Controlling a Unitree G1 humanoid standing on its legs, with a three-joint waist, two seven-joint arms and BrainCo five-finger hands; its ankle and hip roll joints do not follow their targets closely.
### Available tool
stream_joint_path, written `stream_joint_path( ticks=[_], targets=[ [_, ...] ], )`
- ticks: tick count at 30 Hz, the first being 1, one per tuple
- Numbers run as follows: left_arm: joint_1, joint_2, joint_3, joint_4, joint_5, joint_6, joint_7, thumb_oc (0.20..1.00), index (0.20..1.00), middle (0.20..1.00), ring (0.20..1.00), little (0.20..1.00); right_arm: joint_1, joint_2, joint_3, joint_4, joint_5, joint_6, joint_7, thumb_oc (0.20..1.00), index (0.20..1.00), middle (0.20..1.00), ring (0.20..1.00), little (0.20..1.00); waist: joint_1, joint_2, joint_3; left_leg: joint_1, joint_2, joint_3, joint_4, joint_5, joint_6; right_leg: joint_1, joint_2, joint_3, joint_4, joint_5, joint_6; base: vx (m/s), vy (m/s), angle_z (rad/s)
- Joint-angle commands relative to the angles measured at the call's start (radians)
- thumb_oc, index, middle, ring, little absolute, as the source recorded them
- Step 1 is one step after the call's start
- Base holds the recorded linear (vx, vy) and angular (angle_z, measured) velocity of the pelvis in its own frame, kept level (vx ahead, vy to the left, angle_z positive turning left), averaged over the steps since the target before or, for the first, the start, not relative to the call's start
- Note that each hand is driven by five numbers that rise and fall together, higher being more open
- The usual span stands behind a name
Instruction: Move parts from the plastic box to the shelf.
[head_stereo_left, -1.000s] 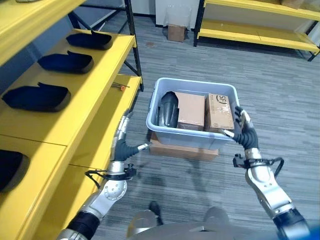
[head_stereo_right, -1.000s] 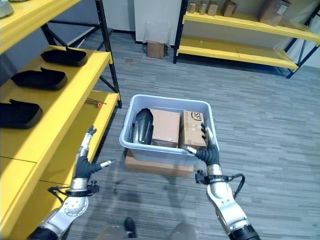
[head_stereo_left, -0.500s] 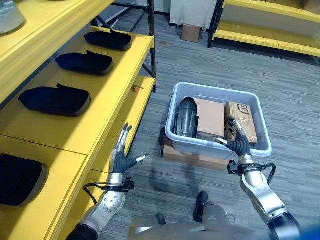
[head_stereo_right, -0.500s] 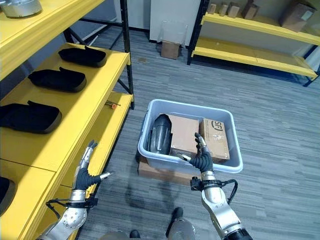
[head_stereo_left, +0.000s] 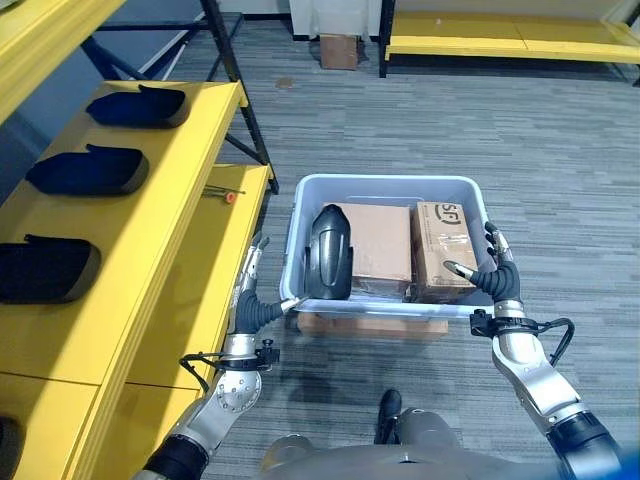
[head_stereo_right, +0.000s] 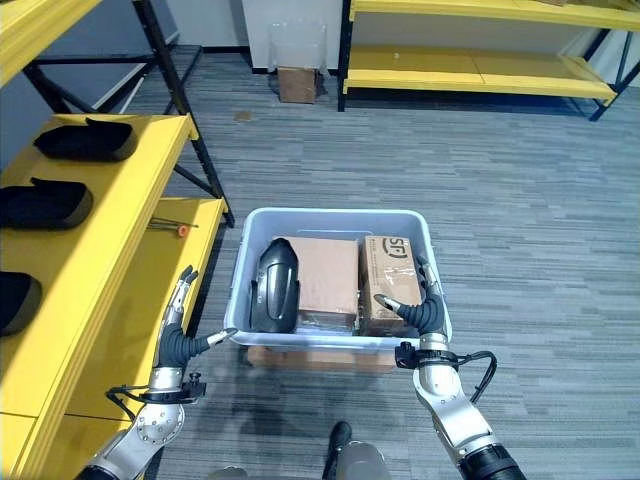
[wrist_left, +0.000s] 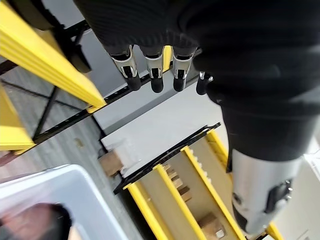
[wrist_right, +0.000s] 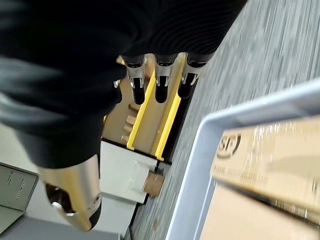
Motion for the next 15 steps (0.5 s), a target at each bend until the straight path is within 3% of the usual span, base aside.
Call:
stream_joint_path(
  ticks=[1,3,4,6,10,12,13,15],
  targets=[
    [-0.006,0.009,0.014,-0.076,-0.003,-0.051,0.074,1.0,1.0,1.0,1.0,1.0,-0.021,-0.033,-0.038,-0.029,-0.02,-0.071,0.021,1.0,1.0,1.0,1.0,1.0,0.008,-0.007,0.009,-0.022,0.119,0.02,0.03,0.137,-0.053,-0.014,-0.047,0.015,0.067,-0.016,0.07,0.08,-0.177,0.0],
    [-0.026,0.005,0.027,-0.073,-0.041,-0.044,0.076,1.0,1.0,1.0,1.0,1.0,-0.014,-0.041,-0.044,-0.035,-0.022,-0.091,0.039,1.0,1.0,1.0,1.0,1.0,0.004,-0.005,0.012,-0.057,0.129,0.024,0.123,0.165,-0.065,-0.007,-0.036,0.01,0.063,-0.032,0.049,0.08,-0.159,0.05],
    [-0.034,-0.004,0.041,-0.073,-0.057,-0.033,0.082,1.0,1.0,1.0,1.0,1.0,-0.016,-0.037,-0.042,-0.032,-0.031,-0.11,0.057,1.0,1.0,1.0,1.0,1.0,0.011,0.001,0.027,-0.115,0.116,-0.01,0.161,0.177,-0.066,0.001,-0.023,0.026,0.062,-0.04,0.042,0.09,-0.069,0.06],
    [-0.033,-0.009,0.048,-0.086,-0.065,-0.026,0.073,1.0,1.0,1.0,1.0,1.0,-0.032,-0.037,-0.028,-0.035,-0.028,-0.108,0.066,1.0,1.0,1.0,1.0,1.0,0.019,0.008,0.04,-0.137,0.123,-0.024,0.092,0.21,-0.073,0.007,-0.019,0.037,0.066,-0.045,0.047,0.07,0.072,0.01],
    [-0.022,-0.011,0.039,-0.099,-0.074,-0.026,0.062,1.0,1.0,1.0,1.0,1.0,-0.052,-0.044,0.006,-0.044,-0.022,-0.091,0.064,1.0,1.0,1.0,1.0,1.0,0.033,0.012,0.054,-0.177,0.172,-0.06,-0.113,0.345,-0.11,0.049,-0.045,0.039,0.07,-0.059,0.058,0.11,0.249,-0.06],
    [-0.008,-0.012,0.041,-0.091,-0.087,-0.031,0.055,1.0,1.0,1.0,1.0,1.0,-0.061,-0.04,0.019,-0.03,0.006,-0.088,0.077,1.0,1.0,1.0,1.0,1.0,0.048,0.01,0.059,-0.186,0.165,-0.128,-0.125,0.326,-0.096,0.052,-0.063,0.066,0.112,-0.076,0.062,0.18,0.266,-0.26],
    [-0.003,-0.011,0.046,-0.084,-0.093,-0.039,0.031,1.0,1.0,1.0,1.0,1.0,-0.066,-0.032,0.023,-0.026,0.027,-0.085,0.078,1.0,1.0,1.0,1.0,1.0,0.053,0.008,0.056,-0.157,0.147,-0.115,-0.138,0.259,-0.078,0.046,-0.085,0.059,0.143,-0.081,0.074,0.14,0.211,-0.58],
    [-0.009,-0.012,0.044,-0.082,-0.1,-0.041,0.016,1.0,1.0,1.0,1.0,1.0,-0.068,-0.022,0.024,-0.024,0.042,-0.085,0.076,1.0,1.0,1.0,1.0,1.0,0.057,0.011,0.058,-0.146,0.133,-0.118,-0.142,0.237,-0.074,0.039,-0.09,0.057,0.155,-0.08,0.078,0.06,0.163,-0.41]
  ],
)
